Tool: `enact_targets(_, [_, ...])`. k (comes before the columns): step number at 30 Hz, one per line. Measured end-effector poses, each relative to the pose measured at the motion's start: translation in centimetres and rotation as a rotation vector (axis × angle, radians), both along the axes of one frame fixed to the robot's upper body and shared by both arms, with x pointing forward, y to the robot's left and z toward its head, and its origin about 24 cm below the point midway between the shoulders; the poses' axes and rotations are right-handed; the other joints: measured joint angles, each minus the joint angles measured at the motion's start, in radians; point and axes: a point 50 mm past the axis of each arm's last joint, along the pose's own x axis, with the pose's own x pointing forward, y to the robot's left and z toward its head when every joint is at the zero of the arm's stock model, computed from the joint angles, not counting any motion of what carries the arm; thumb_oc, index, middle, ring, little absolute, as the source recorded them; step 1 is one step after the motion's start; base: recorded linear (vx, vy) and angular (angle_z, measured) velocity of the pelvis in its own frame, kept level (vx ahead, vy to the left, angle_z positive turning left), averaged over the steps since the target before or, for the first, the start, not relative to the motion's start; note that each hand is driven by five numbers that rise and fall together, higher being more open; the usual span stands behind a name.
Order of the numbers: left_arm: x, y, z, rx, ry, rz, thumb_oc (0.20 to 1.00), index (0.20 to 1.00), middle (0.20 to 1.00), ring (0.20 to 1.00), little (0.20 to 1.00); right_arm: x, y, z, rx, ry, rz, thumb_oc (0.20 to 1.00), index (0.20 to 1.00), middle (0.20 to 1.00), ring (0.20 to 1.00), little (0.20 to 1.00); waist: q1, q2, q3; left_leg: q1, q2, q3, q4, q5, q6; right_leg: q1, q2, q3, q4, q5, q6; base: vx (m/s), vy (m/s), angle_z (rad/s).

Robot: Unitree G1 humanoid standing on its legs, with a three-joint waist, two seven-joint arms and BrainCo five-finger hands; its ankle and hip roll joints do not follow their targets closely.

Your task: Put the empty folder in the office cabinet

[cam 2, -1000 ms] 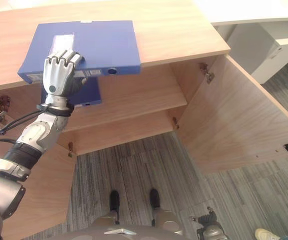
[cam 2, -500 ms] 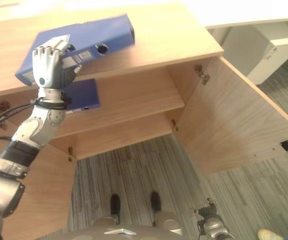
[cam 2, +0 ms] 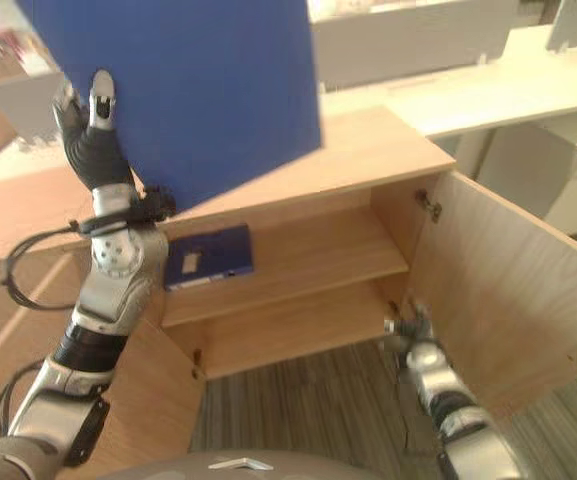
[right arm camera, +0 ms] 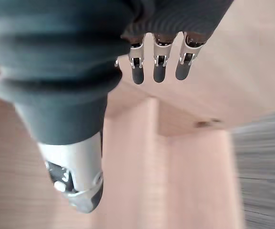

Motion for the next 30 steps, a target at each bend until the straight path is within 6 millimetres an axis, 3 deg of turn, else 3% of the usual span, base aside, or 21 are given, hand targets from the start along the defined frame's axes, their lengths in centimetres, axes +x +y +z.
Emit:
enact_targets(2, [-0.7, 0.0, -1.5, -0.040, 0.060, -0.096, 0.200, 0.200, 0.200, 0.200, 0.200, 2.2, -0.3, 3.6, 0.026, -0.142, 0.014, 1.000, 1.000, 1.000, 1.000, 1.000, 0.012, -0.004, -0.008, -0.003, 0.001, -0.014, 0.000, 0.001, -0.001, 0.008, 0.001, -0.017, 0.000, -0.001, -0.001, 0.00, 0.013, 0.21])
enact_targets(3, [-0.8, 0.0, -2.1, -0.048, 0.085, -0.109, 0.200, 0.200, 0.200, 0.200, 0.200, 2.5, -0.4, 4.3, 0.028, -0.175, 0.019, 1.000, 1.000, 1.000, 1.000, 1.000, 0.010, -0.006, -0.009, -0.003, 0.001, -0.015, 0.000, 0.002, -0.003, 0.006, 0.001, -0.018, 0.000, -0.002, -0.003, 0.01, 0.015, 0.14])
enact_targets(5, [-1.4, 0.4, -4.4, -0.071, 0.189, -0.173, 0.200, 0.200, 0.200, 0.200, 0.200, 3.6, -0.6, 6.4, 0.060, -0.248, 0.019, 1.000, 1.000, 1.000, 1.000, 1.000, 0.025, -0.018, -0.017, -0.004, 0.003, -0.017, 0.000, 0.003, -0.004, 0.013, 0.003, -0.021, 0.000, -0.007, -0.011, 0.01, 0.007, 0.03])
enact_targets(6, [-2.2, 0.7, -6.7, -0.093, 0.288, -0.214, 0.200, 0.200, 0.200, 0.200, 0.200, 4.6, -0.8, 8.4, 0.082, -0.314, 0.025, 1.000, 1.000, 1.000, 1.000, 1.000, 0.028, -0.023, -0.019, -0.003, 0.002, -0.017, 0.000, 0.003, -0.003, 0.014, 0.002, -0.022, 0.000, -0.007, -0.010, 0.01, 0.007, -0.03])
enact_targets(10, [-4.0, 1.1, -10.7, -0.034, 0.514, -0.317, 0.200, 0.200, 0.200, 0.200, 0.200, 6.5, -0.5, 11.5, 0.178, -0.408, 0.033, 1.000, 1.000, 1.000, 1.000, 1.000, 0.035, -0.056, -0.020, -0.005, 0.002, -0.020, 0.000, 0.005, -0.002, 0.013, 0.002, -0.024, 0.000, -0.003, -0.005, 0.00, 0.001, 0.01])
enact_targets(13, [-5.3, 2.1, -12.3, 0.050, 0.632, -0.375, 0.200, 0.200, 0.200, 0.200, 0.200, 7.7, 0.0, 13.9, 0.300, -0.493, 0.040, 1.000, 1.000, 1.000, 1.000, 1.000, 0.040, -0.072, -0.018, -0.004, -0.001, -0.019, 0.000, 0.014, 0.002, 0.014, -0.001, -0.025, 0.001, -0.002, -0.005, 0.00, 0.002, 0.01])
enact_targets(16, [-5.8, 2.4, -12.7, 0.053, 0.667, -0.392, 0.200, 0.200, 0.200, 0.200, 0.200, 8.1, 0.7, 15.2, 0.393, -0.535, 0.059, 1.000, 1.000, 1.000, 1.000, 1.000, 0.046, -0.075, -0.016, -0.005, -0.004, -0.020, 0.000, 0.014, 0.003, 0.015, -0.005, -0.025, 0.002, -0.003, -0.005, 0.01, 0.004, 0.04])
enact_targets(18, [-6.0, 2.6, -12.5, 0.076, 0.665, -0.405, 0.200, 0.200, 0.200, 0.200, 0.200, 8.0, 2.3, 16.1, 0.550, -0.576, 0.102, 1.000, 1.000, 1.000, 1.000, 1.000, 0.050, -0.076, -0.013, -0.005, -0.004, -0.022, 0.000, 0.014, 0.003, 0.015, -0.004, -0.027, 0.004, -0.001, -0.008, 0.00, 0.004, 0.02])
enact_targets(21, [-6.1, 2.2, -11.9, 0.082, 0.638, -0.425, 0.200, 0.200, 0.200, 0.200, 0.200, 6.9, 5.7, 16.9, 0.748, -0.591, 0.224, 1.000, 1.000, 1.000, 1.000, 1.000, 0.048, -0.080, -0.008, -0.006, -0.004, -0.023, 0.000, 0.014, 0.003, 0.015, -0.003, -0.028, 0.006, -0.001, -0.008, 0.00, 0.003, 0.01])
enact_targets(22, [-6.2, 2.0, -11.4, 0.086, 0.618, -0.433, 0.200, 0.200, 0.200, 0.200, 0.200, 5.4, 7.9, 17.1, 0.861, -0.592, 0.306, 1.000, 1.000, 1.000, 1.000, 1.000, 0.044, -0.087, -0.004, -0.007, -0.003, -0.025, 0.000, 0.014, 0.003, 0.015, -0.002, -0.030, 0.006, -0.001, -0.009, 0.01, 0.008, 0.03])
enact_targets(24, [-6.2, 2.4, -10.9, 0.082, 0.594, -0.405, 0.200, 0.200, 0.200, 0.200, 0.200, 2.6, 10.4, 17.7, 1.000, -0.581, 0.432, 1.000, 1.000, 1.000, 1.000, 1.000, 0.046, -0.092, 0.001, -0.010, -0.003, -0.026, 0.000, 0.013, 0.002, 0.013, -0.002, -0.034, 0.006, -0.004, -0.009, 0.00, 0.004, 0.02])
enact_targets(26, [-5.8, 3.6, -9.9, 0.147, 0.536, -0.293, 0.200, 0.200, 0.200, 0.200, 0.200, -1.1, 13.6, 18.8, 1.055, -0.521, 0.705, 1.000, 1.000, 1.000, 1.000, 1.000, 0.041, -0.100, 0.006, -0.019, -0.004, -0.028, 0.000, 0.008, -0.006, 0.005, -0.003, -0.035, 0.006, -0.009, -0.004, 0.00, 0.000, 0.00])
enact_targets(30, [-5.7, 5.0, -9.0, 0.199, 0.460, -0.125, 0.200, 0.200, 0.200, 0.200, 0.200, -3.7, 15.7, 18.8, 1.121, -0.475, 0.867, 1.000, 1.000, 1.000, 1.000, 1.000, 0.040, -0.119, 0.010, -0.027, -0.005, -0.025, 0.000, 0.008, -0.007, -0.005, -0.005, -0.033, 0.006, -0.009, -0.003, 0.00, 0.004, -0.01])
